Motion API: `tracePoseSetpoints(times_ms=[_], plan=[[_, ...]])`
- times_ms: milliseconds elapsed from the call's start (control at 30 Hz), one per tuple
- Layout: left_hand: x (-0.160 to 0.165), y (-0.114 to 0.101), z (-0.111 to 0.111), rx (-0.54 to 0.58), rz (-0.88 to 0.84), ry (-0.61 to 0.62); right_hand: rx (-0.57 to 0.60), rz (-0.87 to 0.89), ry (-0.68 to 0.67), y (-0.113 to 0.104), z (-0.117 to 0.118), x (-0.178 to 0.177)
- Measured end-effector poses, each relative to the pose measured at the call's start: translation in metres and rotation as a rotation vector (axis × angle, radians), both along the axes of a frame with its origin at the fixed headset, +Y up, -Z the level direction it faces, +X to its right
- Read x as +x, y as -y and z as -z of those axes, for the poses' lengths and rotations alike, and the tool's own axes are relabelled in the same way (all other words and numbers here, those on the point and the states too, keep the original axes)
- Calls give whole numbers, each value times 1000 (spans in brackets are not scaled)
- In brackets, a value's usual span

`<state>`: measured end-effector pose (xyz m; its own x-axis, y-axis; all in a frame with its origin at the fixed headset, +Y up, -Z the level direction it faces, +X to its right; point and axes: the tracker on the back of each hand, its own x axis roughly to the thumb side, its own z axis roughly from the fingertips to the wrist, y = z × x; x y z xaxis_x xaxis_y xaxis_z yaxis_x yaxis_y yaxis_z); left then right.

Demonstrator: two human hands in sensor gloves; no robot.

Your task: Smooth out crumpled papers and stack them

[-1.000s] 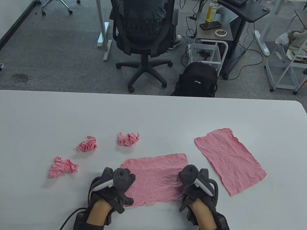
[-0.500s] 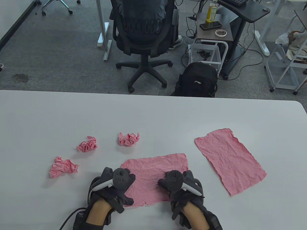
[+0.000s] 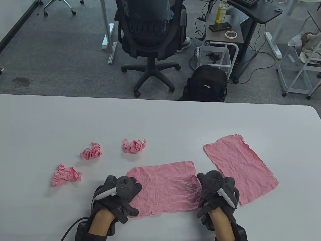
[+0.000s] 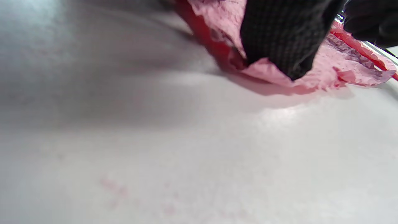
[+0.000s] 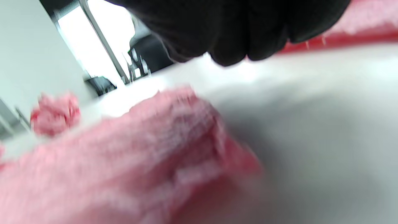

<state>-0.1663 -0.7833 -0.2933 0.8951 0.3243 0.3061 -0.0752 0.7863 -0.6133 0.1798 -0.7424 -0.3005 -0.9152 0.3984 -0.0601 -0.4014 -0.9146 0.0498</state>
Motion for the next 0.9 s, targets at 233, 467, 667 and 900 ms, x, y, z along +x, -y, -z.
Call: tracePoseSetpoints(times_ms=[233,467,667,900], plan=[[3,0,1,-6,-14,38,-81,-231,78,14,22,-20],[6,1,0,-5,-3,49,-66,-253,34,21,25,-25],[4,2,0,-16,-25,49,67,470,-45,12,11,0],[4,3,-1,-14,-31,48,-350,1059,-155,35,10,-3]])
